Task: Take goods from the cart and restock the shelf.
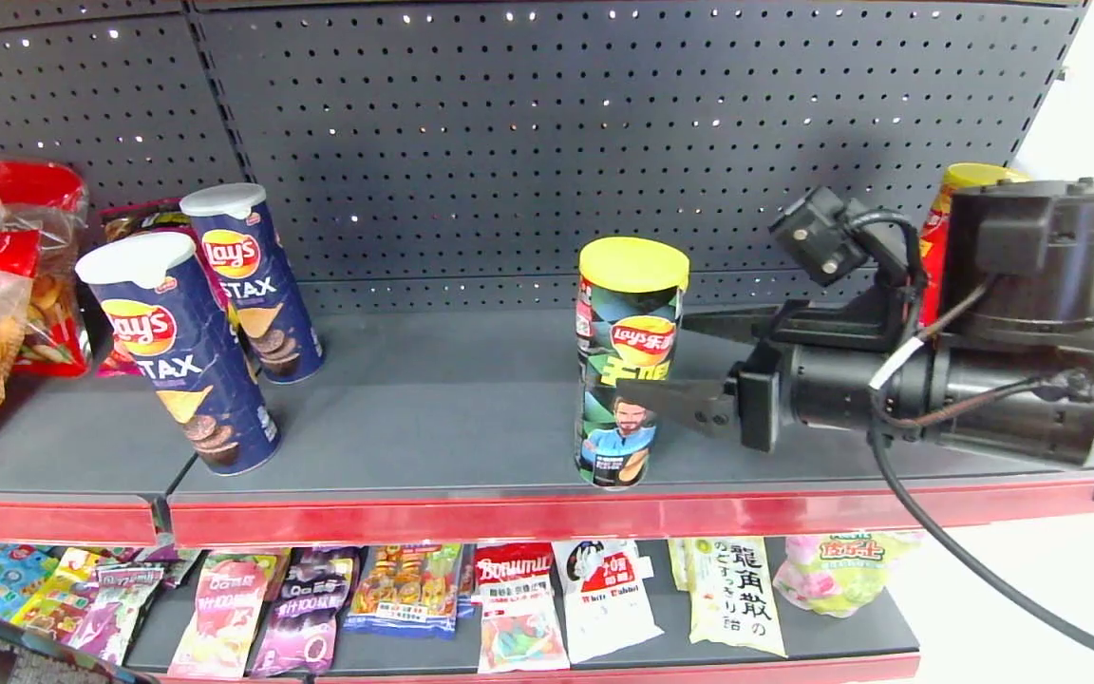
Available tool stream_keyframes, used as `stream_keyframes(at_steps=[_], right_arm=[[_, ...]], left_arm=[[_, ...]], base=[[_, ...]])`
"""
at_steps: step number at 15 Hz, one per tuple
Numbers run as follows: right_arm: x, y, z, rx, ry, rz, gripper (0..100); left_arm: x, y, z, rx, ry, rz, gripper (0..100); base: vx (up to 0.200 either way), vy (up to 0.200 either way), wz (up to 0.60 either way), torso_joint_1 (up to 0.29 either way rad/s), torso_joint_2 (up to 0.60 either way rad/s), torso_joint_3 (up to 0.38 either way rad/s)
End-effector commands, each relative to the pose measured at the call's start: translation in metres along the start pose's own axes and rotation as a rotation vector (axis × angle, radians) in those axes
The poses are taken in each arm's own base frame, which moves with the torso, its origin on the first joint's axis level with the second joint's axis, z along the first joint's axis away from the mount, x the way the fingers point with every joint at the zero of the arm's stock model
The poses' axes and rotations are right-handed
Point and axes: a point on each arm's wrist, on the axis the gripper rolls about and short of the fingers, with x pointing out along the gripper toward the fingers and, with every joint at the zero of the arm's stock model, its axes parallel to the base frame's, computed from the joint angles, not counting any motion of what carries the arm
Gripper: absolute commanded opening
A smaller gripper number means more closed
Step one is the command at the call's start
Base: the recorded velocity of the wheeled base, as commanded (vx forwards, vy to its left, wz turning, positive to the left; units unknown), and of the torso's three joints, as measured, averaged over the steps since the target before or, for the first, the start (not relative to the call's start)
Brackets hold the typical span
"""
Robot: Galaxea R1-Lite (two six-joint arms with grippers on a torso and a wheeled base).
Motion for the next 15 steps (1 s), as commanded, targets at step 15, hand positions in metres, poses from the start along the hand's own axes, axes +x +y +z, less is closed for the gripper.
stream_keyframes(at_steps=[15], right_arm=[[-0.281,0.135,-0.168,0.11,0.012,-0.782,100]], left_arm=[[0.034,0.008,0.031,0.005,0.003,-0.087,0]], base=[[0.0,0.0,0.0,0.0,0.0,0.0]])
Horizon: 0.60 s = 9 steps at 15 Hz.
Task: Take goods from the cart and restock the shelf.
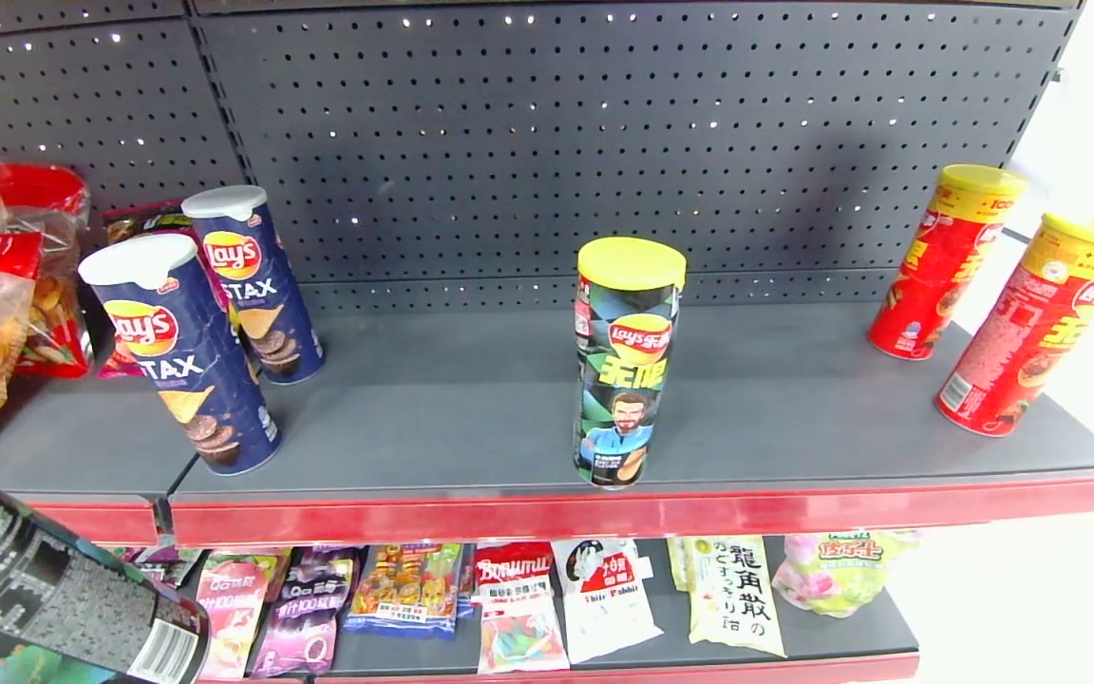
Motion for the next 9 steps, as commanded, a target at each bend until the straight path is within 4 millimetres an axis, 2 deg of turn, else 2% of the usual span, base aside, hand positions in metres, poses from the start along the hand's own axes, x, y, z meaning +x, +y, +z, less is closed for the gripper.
stream_keyframes(at_steps=[1,2,4,6,9], right_arm=[[-0.024,0.01,-0.036,0.001,-0.124,-0.229,100],[-0.009,0.006,-0.047,0.005,-0.116,-0.307,100],[0.012,0.003,-0.052,-0.005,-0.236,-0.308,100],[0.015,0.004,-0.052,-0.007,-0.281,-0.211,100],[0.016,0.004,-0.052,0.012,-0.279,-0.232,100]], left_arm=[[0.002,0.001,-0.001,-0.005,0.013,0.0,0],[0.003,0.001,-0.002,-0.007,0.016,0.0,0],[0.003,0.001,-0.002,-0.009,0.013,0.0,0],[0.003,0.001,-0.001,-0.007,-0.005,-0.001,0],[0.001,0.0,0.0,-0.003,-0.014,-0.002,0]], base=[[0.0,0.0,0.0,0.0,0.0,0.0],[0.0,0.0,0.0,0.0,0.0,0.0],[0.0,0.0,0.0,0.0,0.0,0.0],[0.0,0.0,0.0,0.0,0.0,0.0],[0.0,0.0,0.0,0.0,0.0,0.0]])
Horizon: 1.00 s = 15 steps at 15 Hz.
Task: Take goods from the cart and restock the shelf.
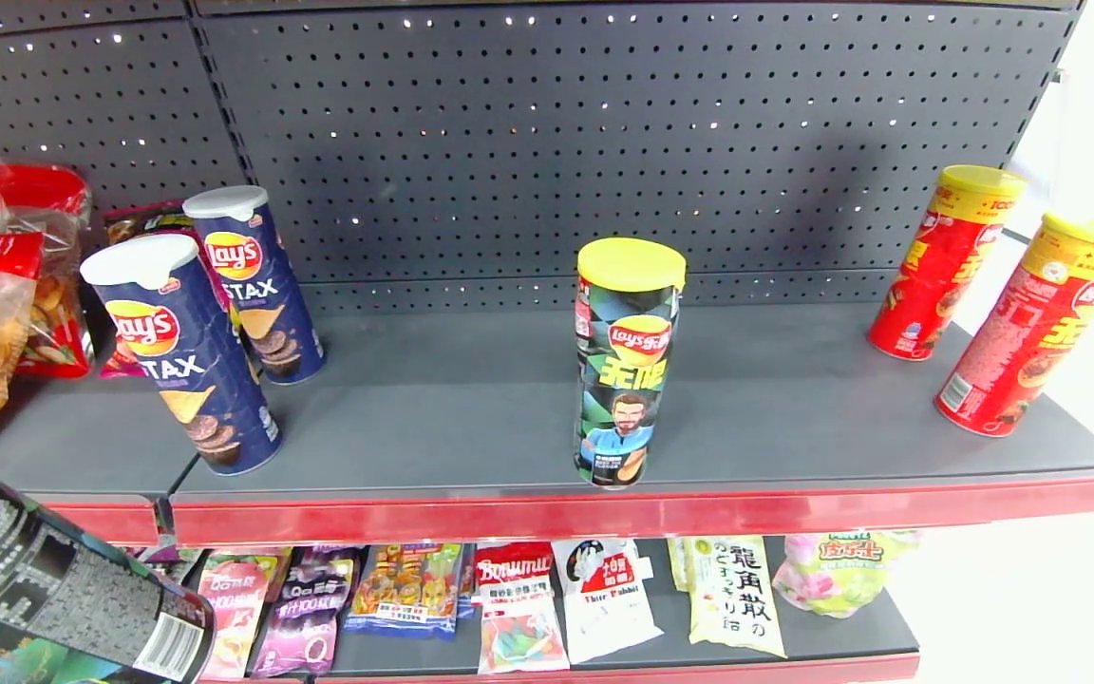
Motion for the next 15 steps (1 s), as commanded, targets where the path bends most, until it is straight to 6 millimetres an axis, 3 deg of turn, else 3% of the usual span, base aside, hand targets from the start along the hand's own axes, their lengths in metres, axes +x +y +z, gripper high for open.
stream_keyframes(at_steps=[1,4,6,15], right_arm=[[0.001,-0.002,-0.003,0.081,0.012,-0.103,100],[0.007,-0.002,-0.005,0.037,-0.067,-0.121,100],[0.008,0.0,-0.006,0.014,-0.092,-0.007,100],[0.009,0.001,-0.013,0.085,-0.048,0.009,100]], left_arm=[[-0.001,0.0,0.001,0.002,-0.005,0.003,0],[-0.004,-0.001,-0.002,0.007,-0.015,0.004,0],[-0.007,-0.002,-0.005,0.009,-0.023,0.002,0],[-0.011,-0.004,-0.009,0.014,-0.036,0.001,0]], base=[[0.0,0.0,0.0,0.0,0.0,0.0],[0.0,0.0,0.0,0.0,0.0,0.0],[0.0,0.0,0.0,0.0,0.0,0.0],[0.0,0.0,0.0,0.0,0.0,0.0]])
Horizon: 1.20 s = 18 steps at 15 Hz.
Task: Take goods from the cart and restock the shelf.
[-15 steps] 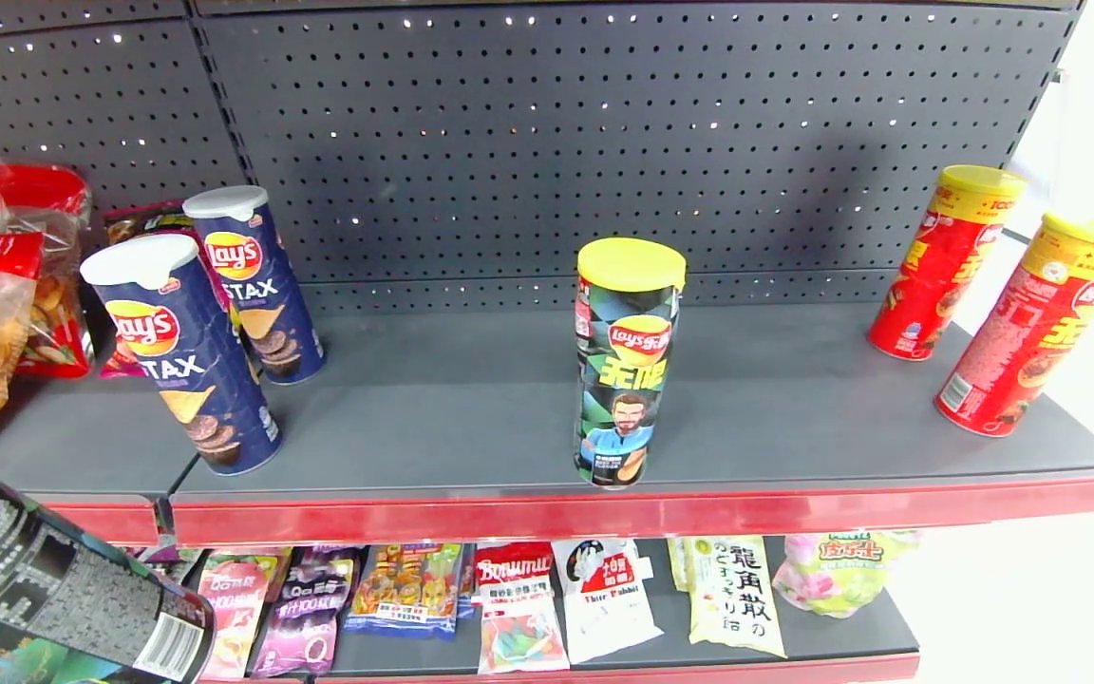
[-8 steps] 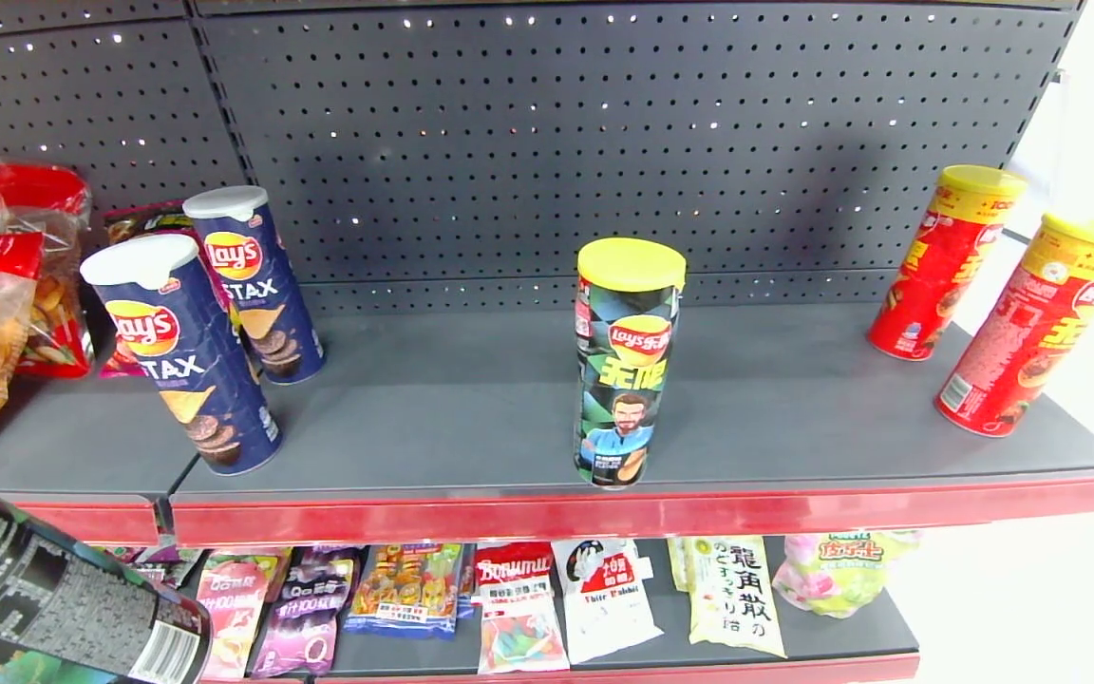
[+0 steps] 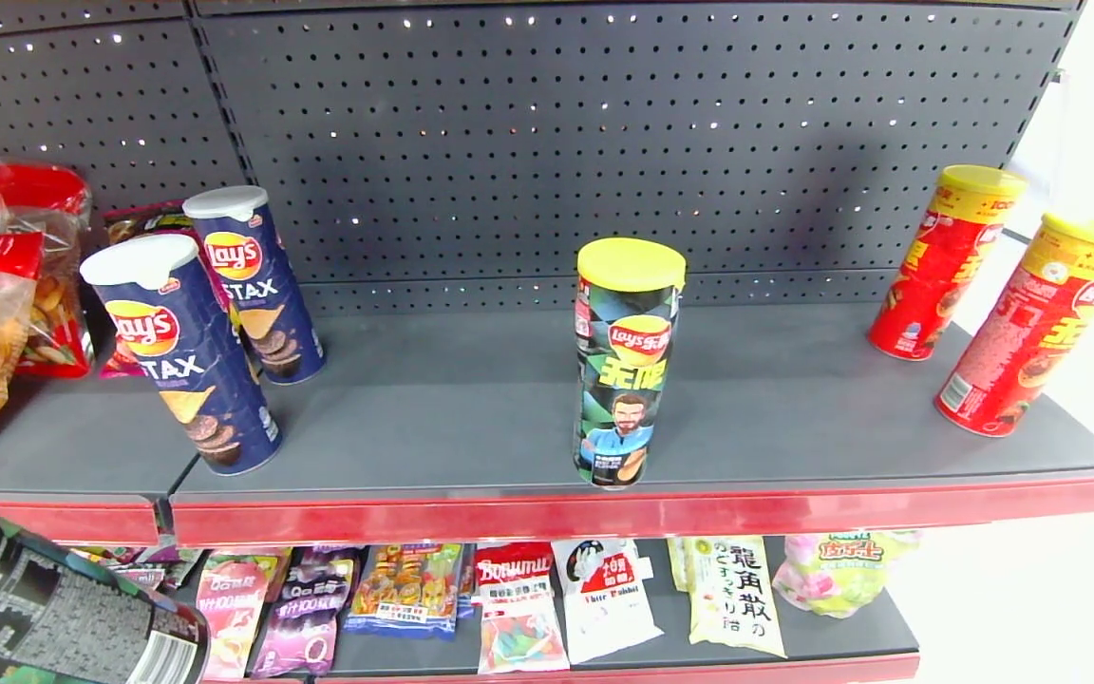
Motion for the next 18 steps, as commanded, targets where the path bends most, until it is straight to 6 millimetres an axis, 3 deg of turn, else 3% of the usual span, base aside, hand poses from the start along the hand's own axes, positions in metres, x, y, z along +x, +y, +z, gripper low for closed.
stream_keyframes(at_steps=[1,7,13,15,18], right_arm=[[0.0,0.0,0.0,-0.001,0.003,0.003,100],[0.0,0.0,0.0,-0.001,0.003,0.005,100],[0.0,0.0,0.0,-0.001,0.003,0.006,100],[0.0,0.0,0.0,0.004,0.003,0.008,100],[0.0,0.0,0.0,-0.004,0.003,0.011,100]], left_arm=[[-0.001,0.0,0.0,0.001,-0.005,0.0,0],[0.0,0.0,0.002,0.002,-0.006,0.003,0],[0.003,0.001,0.008,0.002,-0.006,0.014,0],[0.013,0.005,0.016,-0.006,0.019,0.005,0],[0.054,0.018,0.032,-0.009,0.028,-0.055,0]], base=[[0.0,0.0,0.0,0.0,0.0,0.0],[0.0,0.0,-0.6,0.003,0.01,0.002],[0.0,0.0,0.0,0.0,0.0,0.0],[0.0,0.0,0.0,0.0,0.0,0.0],[0.0,0.0,0.0,0.0,0.0,0.0]])
